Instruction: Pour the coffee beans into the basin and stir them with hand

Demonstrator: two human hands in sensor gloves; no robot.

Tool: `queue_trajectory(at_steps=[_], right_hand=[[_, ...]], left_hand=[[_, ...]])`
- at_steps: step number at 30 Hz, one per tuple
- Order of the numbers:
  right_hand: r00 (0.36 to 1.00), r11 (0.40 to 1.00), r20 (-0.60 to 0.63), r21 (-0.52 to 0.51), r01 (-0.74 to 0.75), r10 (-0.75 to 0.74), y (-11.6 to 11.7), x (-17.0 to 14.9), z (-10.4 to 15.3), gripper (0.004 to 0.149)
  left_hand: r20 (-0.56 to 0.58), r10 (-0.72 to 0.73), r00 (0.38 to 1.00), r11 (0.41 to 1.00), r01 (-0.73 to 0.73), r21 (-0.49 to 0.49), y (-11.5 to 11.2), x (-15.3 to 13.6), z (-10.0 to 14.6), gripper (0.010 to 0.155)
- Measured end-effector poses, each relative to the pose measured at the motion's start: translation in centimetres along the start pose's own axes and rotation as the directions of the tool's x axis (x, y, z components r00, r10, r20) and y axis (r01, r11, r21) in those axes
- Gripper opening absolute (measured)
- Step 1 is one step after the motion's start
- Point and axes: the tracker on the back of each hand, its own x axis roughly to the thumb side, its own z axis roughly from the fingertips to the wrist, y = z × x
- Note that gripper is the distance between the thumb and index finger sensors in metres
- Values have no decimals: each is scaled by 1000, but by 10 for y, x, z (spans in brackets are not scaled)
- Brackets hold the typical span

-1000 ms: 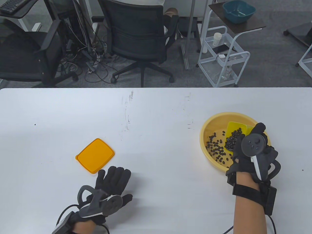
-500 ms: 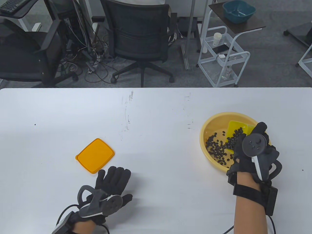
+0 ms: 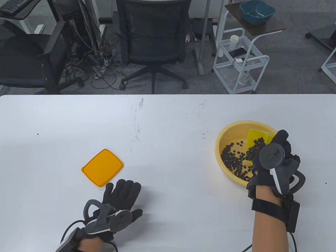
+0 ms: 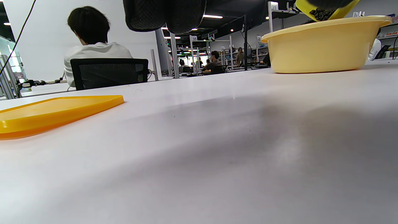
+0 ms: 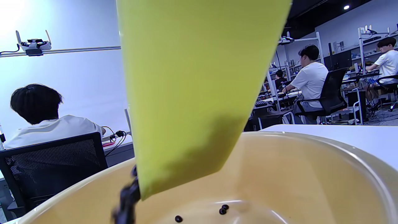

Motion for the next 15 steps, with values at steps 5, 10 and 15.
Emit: queue_trajectory(at_steps=[5,10,15], right_hand=[[1000,1000,-3,-7,4,-4,-2,-1,0,71],[1000,1000,4,-23,-16,16,-4,0,1,71],[999,999,12,-32,-43,43,-6,0,1,71]], left_hand=[[-3,5,1000,1000,-5,5,0,0,0,83],[-3,2,1000,1000,-2,4,0,0,0,82],[-5,2,1000,1000,-2,4,0,0,0,82]])
